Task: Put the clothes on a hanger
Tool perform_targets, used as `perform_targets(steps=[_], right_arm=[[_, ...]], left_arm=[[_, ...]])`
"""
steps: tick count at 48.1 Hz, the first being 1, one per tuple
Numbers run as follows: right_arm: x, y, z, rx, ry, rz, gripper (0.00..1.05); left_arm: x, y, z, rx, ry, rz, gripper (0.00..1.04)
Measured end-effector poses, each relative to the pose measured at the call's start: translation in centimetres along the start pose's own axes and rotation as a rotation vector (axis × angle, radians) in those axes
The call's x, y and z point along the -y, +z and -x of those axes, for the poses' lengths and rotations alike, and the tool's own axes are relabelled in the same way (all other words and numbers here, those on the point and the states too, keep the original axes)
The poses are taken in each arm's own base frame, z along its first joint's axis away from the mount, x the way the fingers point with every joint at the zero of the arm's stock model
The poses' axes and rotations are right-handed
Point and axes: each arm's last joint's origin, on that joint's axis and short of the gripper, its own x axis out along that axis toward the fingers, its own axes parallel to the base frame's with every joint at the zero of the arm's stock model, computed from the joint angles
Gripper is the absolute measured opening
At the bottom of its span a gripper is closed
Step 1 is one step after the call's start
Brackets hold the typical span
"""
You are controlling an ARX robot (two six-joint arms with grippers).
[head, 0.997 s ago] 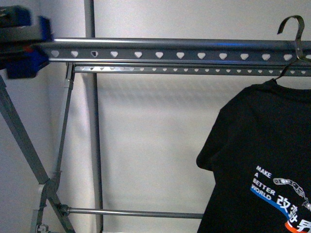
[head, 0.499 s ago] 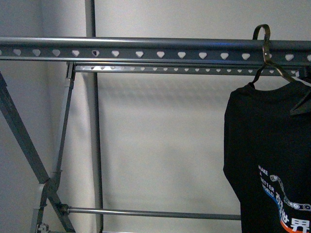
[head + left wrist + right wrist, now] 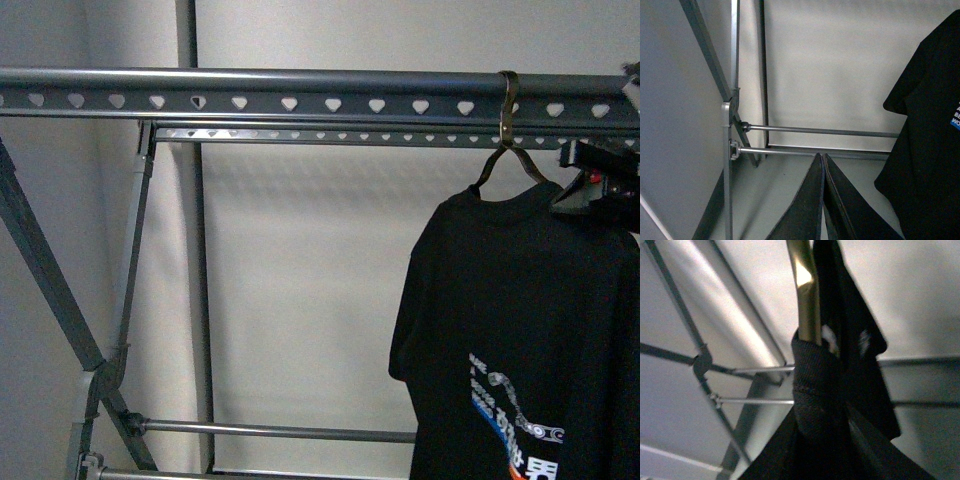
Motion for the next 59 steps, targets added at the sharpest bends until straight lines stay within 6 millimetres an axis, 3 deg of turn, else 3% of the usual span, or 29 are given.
perform_targets(steps=[3, 4, 10, 17, 19, 23, 26, 36, 40, 45, 57, 59], right_arm=[[-0.2, -0.6, 2.6, 0.132, 0.002, 0.025, 0.45], [-0.3, -0.9, 4.5, 0.207, 0.007, 0.041, 0.52], [-1.2, -2.7, 11.0, 0.386, 0.055, 0.079, 0.71], [-2.7, -8.9, 18.3, 0.431, 0.041, 0.152, 0.96], [-2.8, -10.9, 19.7, 0.402, 0.013, 0.175, 0.97], [-2.1, -16.3, 22.9, 0.292, -0.183, 0.215, 0.77], [-1.4, -19.5, 23.1, 0.287, -0.196, 0.237, 0.62], [-1.2, -20.4, 23.1, 0.307, -0.193, 0.257, 0.22], [-1.1, -20.7, 23.0, 0.305, -0.194, 0.258, 0.01], [-0.8, -21.8, 22.7, 0.302, -0.195, 0.26, 0.02], [-0.8, -21.8, 22.7, 0.303, -0.195, 0.26, 0.02], [-0.8, -21.8, 22.7, 0.303, -0.194, 0.261, 0.07]], left_arm=[[0.0, -0.3, 0.5, 0.0, 0.0, -0.001, 0.04], [0.0, -0.4, 0.6, 0.0, 0.0, -0.001, 0.04], [0.0, -0.7, 1.1, 0.001, 0.0, -0.001, 0.04], [0.0, -1.0, 1.6, 0.003, 0.0, -0.001, 0.04], [0.0, -1.1, 1.8, 0.005, 0.0, -0.001, 0.04], [0.0, -1.5, 2.1, 0.02, 0.005, -0.002, 0.04], [0.0, -1.4, 2.3, 0.026, 0.002, -0.002, 0.04], [0.0, -1.4, 2.9, 0.027, 0.0, -0.002, 0.04], [0.0, -1.4, 3.2, 0.027, 0.0, -0.002, 0.04], [0.0, -1.4, 3.4, 0.027, 0.0, -0.002, 0.04], [0.0, -1.8, 4.7, 0.018, 0.0, -0.002, 0.04], [0.0, -1.7, 4.7, 0.02, 0.0, -0.002, 0.04]])
